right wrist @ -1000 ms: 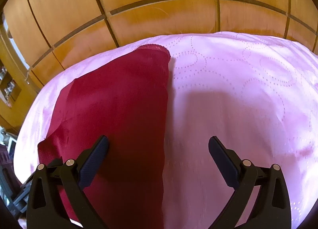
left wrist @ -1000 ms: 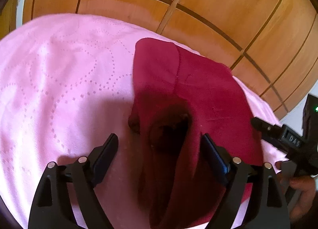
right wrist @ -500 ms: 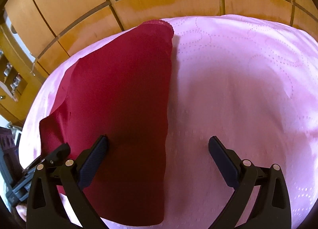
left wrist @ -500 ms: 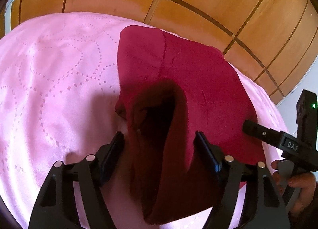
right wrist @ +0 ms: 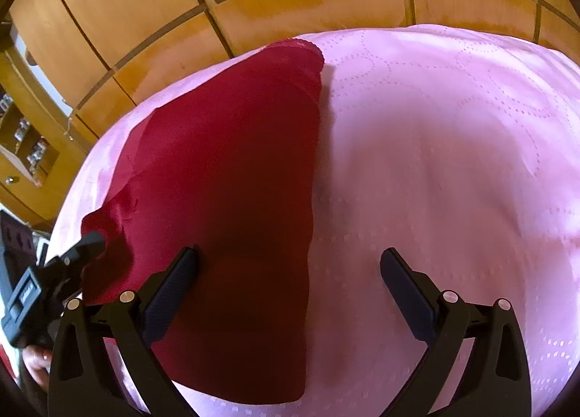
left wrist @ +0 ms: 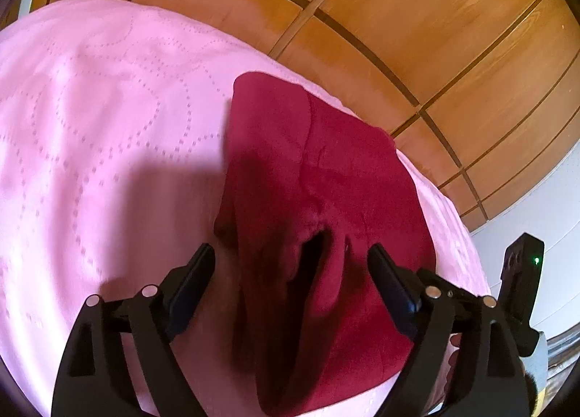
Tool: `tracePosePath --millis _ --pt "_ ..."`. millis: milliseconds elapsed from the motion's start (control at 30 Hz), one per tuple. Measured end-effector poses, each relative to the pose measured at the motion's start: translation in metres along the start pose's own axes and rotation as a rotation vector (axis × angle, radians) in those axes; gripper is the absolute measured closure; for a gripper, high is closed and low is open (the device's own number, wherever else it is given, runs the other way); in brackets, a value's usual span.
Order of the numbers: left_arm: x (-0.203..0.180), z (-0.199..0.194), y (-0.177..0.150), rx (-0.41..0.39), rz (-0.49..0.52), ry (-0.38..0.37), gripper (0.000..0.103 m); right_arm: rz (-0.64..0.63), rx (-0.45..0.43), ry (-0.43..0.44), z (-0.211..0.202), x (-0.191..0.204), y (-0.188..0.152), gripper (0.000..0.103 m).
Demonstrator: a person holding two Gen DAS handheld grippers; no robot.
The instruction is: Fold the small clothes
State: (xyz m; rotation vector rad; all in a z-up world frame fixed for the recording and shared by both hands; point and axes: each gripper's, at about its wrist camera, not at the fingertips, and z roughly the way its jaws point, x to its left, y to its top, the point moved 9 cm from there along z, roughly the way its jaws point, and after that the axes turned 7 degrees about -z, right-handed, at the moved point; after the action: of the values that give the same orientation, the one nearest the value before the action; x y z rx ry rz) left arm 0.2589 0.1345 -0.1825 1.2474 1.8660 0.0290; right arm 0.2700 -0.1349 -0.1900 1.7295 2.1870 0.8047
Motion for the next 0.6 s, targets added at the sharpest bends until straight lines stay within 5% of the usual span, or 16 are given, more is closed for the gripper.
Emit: tracePosePath --millis 267,400,600 --pt "0.003 0.014 0.012 0.056 -0.041 -0.017 0.013 0.142 -0.047 0.192 0.000 -0.008 0.014 0.004" --pt "0.007 0.019 0.016 0.086 -0.063 -0.021 0.014 0.223 -0.037 0.281 0.010 -0.013 0.023 0.019" --pt "0.015 0.026 0.013 0.142 -0.005 0.022 0.027 0.248 -0.008 0.339 0.025 -0.007 0.032 0.026"
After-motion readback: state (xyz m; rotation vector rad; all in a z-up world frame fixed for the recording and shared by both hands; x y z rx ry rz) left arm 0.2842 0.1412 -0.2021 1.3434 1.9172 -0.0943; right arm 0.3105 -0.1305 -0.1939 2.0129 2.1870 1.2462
